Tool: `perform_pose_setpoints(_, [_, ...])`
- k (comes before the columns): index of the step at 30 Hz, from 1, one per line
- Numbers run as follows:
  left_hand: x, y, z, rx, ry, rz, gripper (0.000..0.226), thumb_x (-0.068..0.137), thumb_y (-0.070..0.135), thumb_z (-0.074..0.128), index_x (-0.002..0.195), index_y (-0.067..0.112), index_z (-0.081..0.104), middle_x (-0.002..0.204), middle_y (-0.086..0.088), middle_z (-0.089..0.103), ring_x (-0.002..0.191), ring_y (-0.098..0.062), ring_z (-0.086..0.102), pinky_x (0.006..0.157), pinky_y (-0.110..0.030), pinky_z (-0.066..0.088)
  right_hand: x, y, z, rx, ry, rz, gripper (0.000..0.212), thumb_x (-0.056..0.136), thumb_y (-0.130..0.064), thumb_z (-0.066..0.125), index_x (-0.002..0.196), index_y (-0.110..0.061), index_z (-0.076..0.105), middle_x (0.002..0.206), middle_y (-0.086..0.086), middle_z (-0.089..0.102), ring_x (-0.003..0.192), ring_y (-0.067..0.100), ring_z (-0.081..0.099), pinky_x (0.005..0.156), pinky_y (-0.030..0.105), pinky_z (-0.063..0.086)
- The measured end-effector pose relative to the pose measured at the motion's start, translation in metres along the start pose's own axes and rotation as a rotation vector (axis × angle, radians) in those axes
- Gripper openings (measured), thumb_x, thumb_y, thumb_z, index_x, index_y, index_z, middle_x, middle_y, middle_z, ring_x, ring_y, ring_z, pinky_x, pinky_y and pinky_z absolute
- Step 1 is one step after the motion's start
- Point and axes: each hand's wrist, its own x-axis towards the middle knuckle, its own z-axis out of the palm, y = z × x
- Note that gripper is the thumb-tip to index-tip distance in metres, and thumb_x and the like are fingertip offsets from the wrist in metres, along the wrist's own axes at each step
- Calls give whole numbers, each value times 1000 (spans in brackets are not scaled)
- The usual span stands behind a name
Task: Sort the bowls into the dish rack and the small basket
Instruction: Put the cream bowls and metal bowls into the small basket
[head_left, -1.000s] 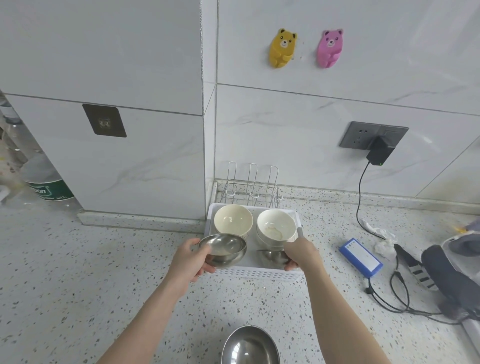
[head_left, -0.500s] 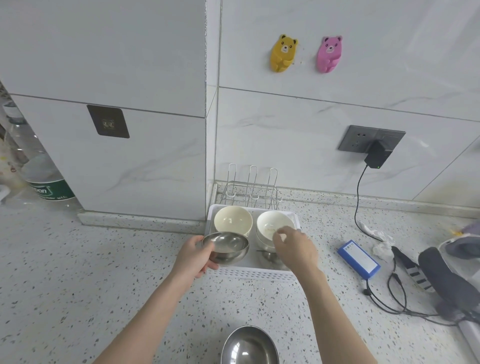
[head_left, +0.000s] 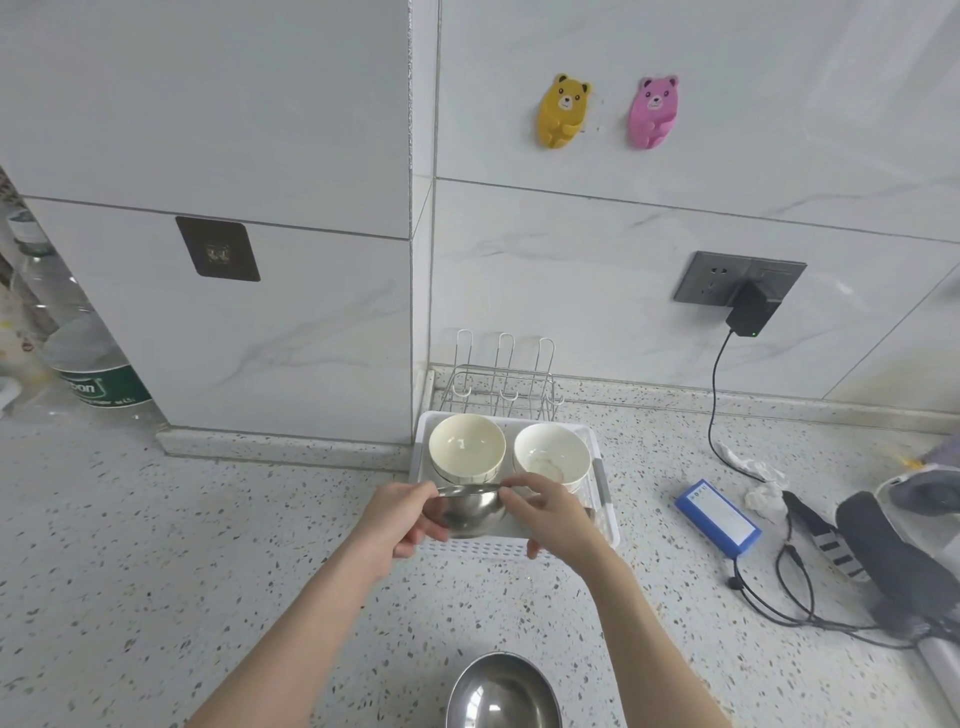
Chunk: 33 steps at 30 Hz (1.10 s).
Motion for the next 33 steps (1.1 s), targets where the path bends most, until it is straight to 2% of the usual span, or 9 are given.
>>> perform_pose_setpoints(3, [4, 4, 0, 4, -11, -42, 22, 92, 16, 53, 97, -2, 65, 74, -22, 74, 38, -11, 35, 33, -19, 23, 3, 2, 2, 0, 27, 6, 12, 93, -43, 56, 98, -37, 64, 82, -8, 74, 42, 12, 57, 58, 29, 47])
perform_pose_setpoints(7, [12, 12, 0, 28, -30, -91, 23, 91, 22, 57, 90, 0, 65, 75, -21, 75, 38, -10, 33, 32, -18, 23, 13, 6, 4, -28, 32, 29, 13, 93, -45, 53, 95, -37, 64, 89, -4, 73, 40, 8, 56, 59, 30, 50])
perform_pose_setpoints(11, [23, 16, 2, 126, -31, -116, 25, 95, 25, 54, 96, 2, 64, 70, -16, 74, 38, -9, 30, 34, -19, 21, 27, 6, 3, -82, 0, 52, 20, 93, -46, 54, 98, -30, 65, 89, -6, 73, 41, 9, 55, 65, 34, 56])
perform_pose_setpoints(15, [33, 11, 2, 197, -22, -127, 26, 99, 28, 50, 100, 5, 63, 67, -13, 74, 36, -9, 30, 34, -20, 20, 39, 9, 4, -99, -11, 68, 26, 91, -45, 58, 103, -23, 66, 86, -2, 72, 52, 14, 59, 65, 36, 58])
perform_pose_setpoints(21, [45, 5, 1, 271, 21, -118, 15, 102, 16, 43, 104, 10, 56, 87, -24, 74, 28, -7, 40, 32, -20, 22, 44, 14, 11, -110, -22, 102, 25, 86, -47, 62, 95, -24, 68, 78, -7, 72, 49, 8, 60, 67, 31, 58])
perform_pose_setpoints(27, [47, 7, 2, 336, 30, -124, 19, 101, 19, 47, 114, 11, 60, 84, -13, 68, 34, -8, 41, 34, -19, 24, 44, 10, 17, -273, -47, 96, 26, 90, -41, 59, 97, -18, 68, 81, -8, 67, 47, 7, 63, 56, 23, 50])
perform_pose_setpoints(31, [40, 10, 5, 331, 19, -126, 22, 100, 17, 49, 118, 9, 59, 80, -10, 64, 38, -7, 52, 33, -17, 26, 40, 12, 24, -320, -35, 87, 21, 94, -34, 55, 98, -17, 66, 70, -10, 58, 46, 5, 63, 40, 11, 33])
perform_pose_setpoints(33, [35, 9, 4, 367, 14, -106, 25, 100, 18, 49, 121, 10, 59, 78, -10, 65, 41, -9, 55, 34, -18, 28, 37, 12, 25, -301, -29, 81, 20, 94, -30, 55, 101, -17, 67, 71, -10, 57, 45, 5, 63, 36, 8, 29])
